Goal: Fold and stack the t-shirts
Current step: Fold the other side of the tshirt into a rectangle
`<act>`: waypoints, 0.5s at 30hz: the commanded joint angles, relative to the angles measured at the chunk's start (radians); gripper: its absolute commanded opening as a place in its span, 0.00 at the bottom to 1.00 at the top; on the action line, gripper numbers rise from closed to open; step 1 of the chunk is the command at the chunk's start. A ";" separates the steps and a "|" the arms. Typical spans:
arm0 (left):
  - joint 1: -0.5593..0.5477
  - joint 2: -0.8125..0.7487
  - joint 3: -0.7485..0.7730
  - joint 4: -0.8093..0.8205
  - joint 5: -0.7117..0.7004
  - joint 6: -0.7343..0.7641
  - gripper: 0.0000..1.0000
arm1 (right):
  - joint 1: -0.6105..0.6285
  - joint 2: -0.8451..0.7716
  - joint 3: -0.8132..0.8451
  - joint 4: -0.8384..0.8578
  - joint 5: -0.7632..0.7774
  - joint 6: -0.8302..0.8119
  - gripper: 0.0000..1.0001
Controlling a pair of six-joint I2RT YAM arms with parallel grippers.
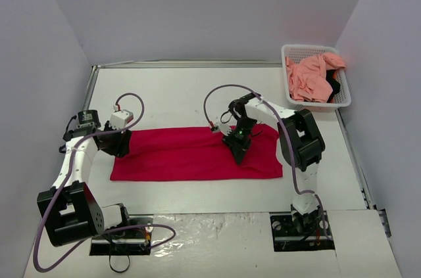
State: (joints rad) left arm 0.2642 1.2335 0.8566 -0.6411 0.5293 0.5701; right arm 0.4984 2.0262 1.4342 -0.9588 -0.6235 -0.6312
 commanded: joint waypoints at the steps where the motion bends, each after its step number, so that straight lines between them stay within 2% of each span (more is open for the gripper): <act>1: 0.007 -0.035 -0.007 -0.006 0.000 -0.010 0.48 | 0.012 0.017 0.005 -0.064 -0.031 -0.015 0.08; 5: 0.007 -0.046 -0.014 -0.006 0.003 -0.018 0.48 | 0.025 0.008 0.008 -0.073 -0.053 -0.018 0.18; 9: 0.007 -0.060 -0.016 -0.011 0.006 -0.019 0.49 | 0.026 -0.024 0.015 -0.122 -0.084 -0.061 0.20; 10: 0.007 -0.063 -0.016 -0.014 0.006 -0.021 0.48 | 0.026 -0.035 0.018 -0.158 -0.109 -0.077 0.23; 15: 0.007 -0.085 -0.021 -0.012 0.009 -0.024 0.48 | -0.010 -0.119 0.051 -0.225 -0.134 -0.142 0.29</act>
State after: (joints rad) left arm 0.2642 1.1851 0.8391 -0.6453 0.5259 0.5606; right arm 0.5091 2.0155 1.4376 -1.0611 -0.7132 -0.7166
